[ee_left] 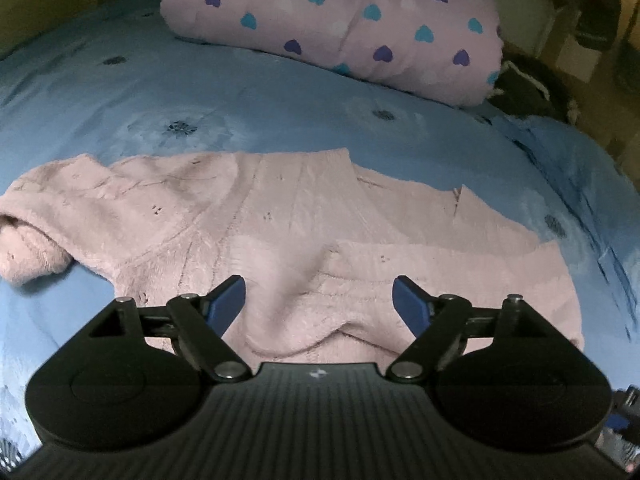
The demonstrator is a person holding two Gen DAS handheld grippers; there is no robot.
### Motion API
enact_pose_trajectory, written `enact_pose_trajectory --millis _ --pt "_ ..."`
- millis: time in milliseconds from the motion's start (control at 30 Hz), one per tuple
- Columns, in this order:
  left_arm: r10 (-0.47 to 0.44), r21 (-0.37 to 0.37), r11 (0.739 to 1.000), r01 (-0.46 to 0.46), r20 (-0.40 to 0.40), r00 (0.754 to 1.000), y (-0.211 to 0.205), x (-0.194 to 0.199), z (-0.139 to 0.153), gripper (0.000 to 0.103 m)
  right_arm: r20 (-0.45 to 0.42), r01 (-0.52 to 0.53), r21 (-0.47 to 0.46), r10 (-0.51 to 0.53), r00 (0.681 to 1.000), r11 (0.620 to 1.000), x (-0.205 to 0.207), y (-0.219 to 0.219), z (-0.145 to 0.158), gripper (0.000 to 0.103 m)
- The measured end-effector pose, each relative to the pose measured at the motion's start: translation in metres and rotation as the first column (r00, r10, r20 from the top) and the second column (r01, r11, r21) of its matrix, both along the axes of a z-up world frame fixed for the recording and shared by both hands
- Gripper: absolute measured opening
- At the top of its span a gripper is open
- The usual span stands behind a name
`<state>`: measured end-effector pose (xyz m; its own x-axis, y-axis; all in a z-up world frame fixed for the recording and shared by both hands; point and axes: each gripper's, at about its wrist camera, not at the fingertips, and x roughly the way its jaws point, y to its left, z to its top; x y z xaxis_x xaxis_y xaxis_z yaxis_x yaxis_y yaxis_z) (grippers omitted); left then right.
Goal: Fold small clothes
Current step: 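Move the left tool to the other sleeve cuff of the cardigan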
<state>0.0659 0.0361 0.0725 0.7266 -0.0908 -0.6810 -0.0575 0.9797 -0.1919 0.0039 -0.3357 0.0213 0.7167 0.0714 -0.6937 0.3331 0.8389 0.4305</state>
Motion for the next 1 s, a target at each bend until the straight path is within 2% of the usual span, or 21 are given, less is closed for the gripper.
enact_pose_trajectory --millis 200,400,467,633,700,733,800,833,933,1000 --pt "0.052 -0.002 0.999 -0.052 -0.081 0.995 0.012 0.009 -0.015 0.086 -0.006 -0.02 -0.019 0.02 1.0 1.0 0.001 0.002 -0.003 0.073" --pt "0.119 0.088 0.99 -0.11 -0.102 0.988 0.025 0.018 -0.033 0.086 -0.013 -0.055 -0.101 0.054 0.998 0.993 0.004 0.012 -0.004 0.074" --pt "0.132 0.072 0.99 -0.124 -0.115 0.985 0.031 0.02 -0.04 0.086 -0.022 -0.077 -0.146 0.075 0.997 0.986 0.005 0.017 -0.006 0.074" --pt "0.086 0.026 0.996 -0.084 -0.063 0.994 0.03 0.019 -0.041 0.085 -0.034 -0.096 -0.213 0.091 0.995 0.972 0.006 0.025 -0.007 0.075" --pt "0.067 0.074 0.995 -0.063 -0.055 0.996 0.021 0.022 -0.042 0.08 -0.035 -0.095 -0.219 0.09 0.995 0.971 0.007 0.027 -0.007 0.077" --pt "0.073 0.144 0.987 -0.065 -0.05 0.996 0.014 0.023 -0.042 0.074 -0.036 -0.095 -0.224 0.089 0.995 0.97 0.007 0.029 -0.007 0.078" --pt "0.09 0.292 0.953 -0.084 -0.008 0.996 0.005 0.029 -0.045 0.074 -0.039 -0.104 -0.249 0.097 0.995 0.963 0.008 0.033 -0.009 0.08" --pt "0.089 0.314 0.946 -0.082 -0.006 0.996 0.005 0.032 -0.046 0.075 -0.039 -0.112 -0.266 0.106 0.994 0.957 0.007 0.035 -0.01 0.081" --pt "0.091 0.28 0.957 -0.078 -0.035 0.995 0.01 0.037 -0.042 0.075 -0.049 -0.144 -0.323 0.135 0.99 0.935 0.008 0.043 -0.012 0.083" --pt "0.087 0.253 0.965 -0.072 -0.05 0.995 0.015 0.034 -0.035 0.075 -0.049 -0.142 -0.322 0.133 0.99 0.936 0.008 0.043 -0.012 0.083"
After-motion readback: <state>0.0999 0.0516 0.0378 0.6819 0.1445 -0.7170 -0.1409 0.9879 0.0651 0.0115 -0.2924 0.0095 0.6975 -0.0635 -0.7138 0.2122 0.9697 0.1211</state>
